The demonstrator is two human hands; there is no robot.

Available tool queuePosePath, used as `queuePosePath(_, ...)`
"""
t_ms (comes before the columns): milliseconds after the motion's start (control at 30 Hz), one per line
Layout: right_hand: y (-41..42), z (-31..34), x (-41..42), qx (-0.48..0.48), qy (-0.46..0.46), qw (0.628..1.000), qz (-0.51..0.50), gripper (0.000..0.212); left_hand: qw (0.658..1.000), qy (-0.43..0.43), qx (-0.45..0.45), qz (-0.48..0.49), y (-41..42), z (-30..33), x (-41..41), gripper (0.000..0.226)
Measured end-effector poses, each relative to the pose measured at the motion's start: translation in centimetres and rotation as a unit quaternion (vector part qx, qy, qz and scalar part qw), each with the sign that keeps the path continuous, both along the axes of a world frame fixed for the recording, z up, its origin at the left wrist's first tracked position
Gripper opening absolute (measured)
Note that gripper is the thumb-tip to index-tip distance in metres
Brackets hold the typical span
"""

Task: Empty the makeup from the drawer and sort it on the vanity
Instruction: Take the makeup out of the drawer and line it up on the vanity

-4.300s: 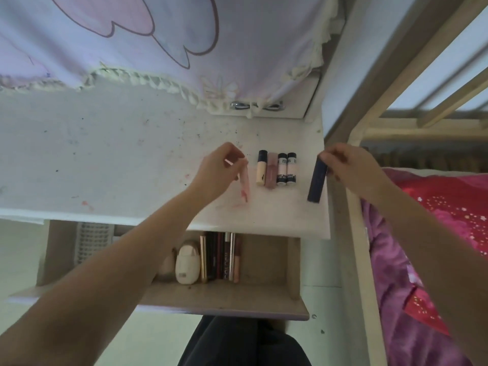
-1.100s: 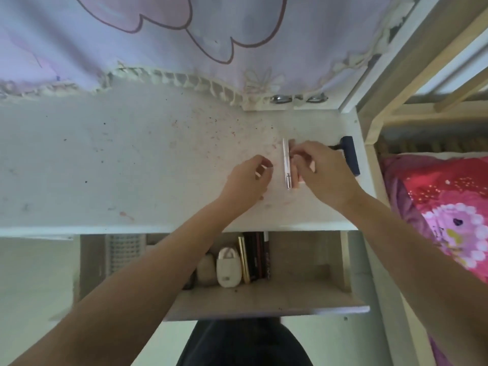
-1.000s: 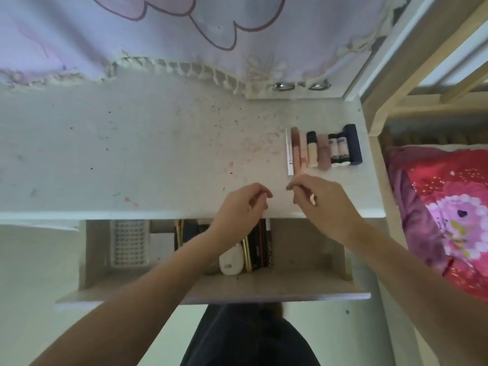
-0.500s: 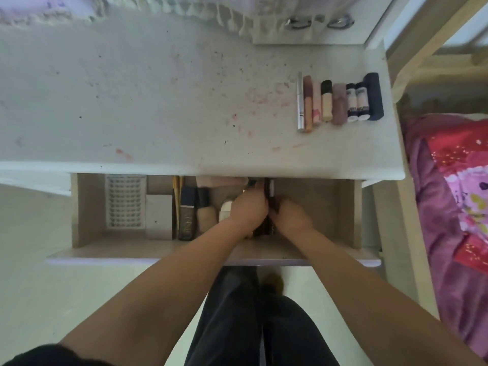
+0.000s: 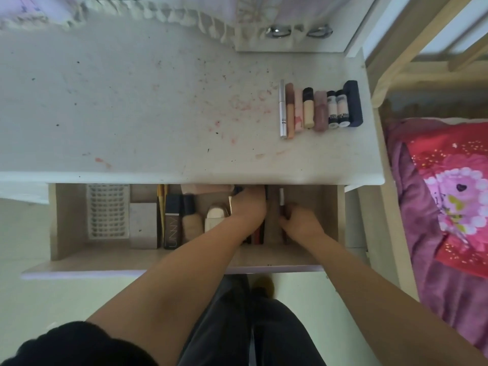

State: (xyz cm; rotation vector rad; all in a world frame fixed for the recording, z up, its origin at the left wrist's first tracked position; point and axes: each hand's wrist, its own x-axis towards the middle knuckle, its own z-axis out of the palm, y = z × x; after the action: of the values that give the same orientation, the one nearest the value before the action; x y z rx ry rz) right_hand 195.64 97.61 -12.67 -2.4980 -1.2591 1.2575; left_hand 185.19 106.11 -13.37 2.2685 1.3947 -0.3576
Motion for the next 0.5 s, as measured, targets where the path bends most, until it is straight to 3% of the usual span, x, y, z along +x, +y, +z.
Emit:
queuePosePath(200,-0.4,1.2,1.2,0.02,0.024,0.998,-0.06,0.011,0.995,-0.036,-0.036,0.09,0.5,0.0,2.3,0.021)
queuePosePath(400,-0.7,4.3,2.1,-0.039,0.115,0.984,-0.127,0.02,0.982,-0.136,-0.131,-0.01,-1.3,2.3,0.2,0.027)
queuePosePath(500,-1.6,6.7,2.8,-0.078,0.173,0.976,-0.11,0.016,0.974,-0.174,-0.141,-0.044,-1.9,4.2,-2.5,0.022)
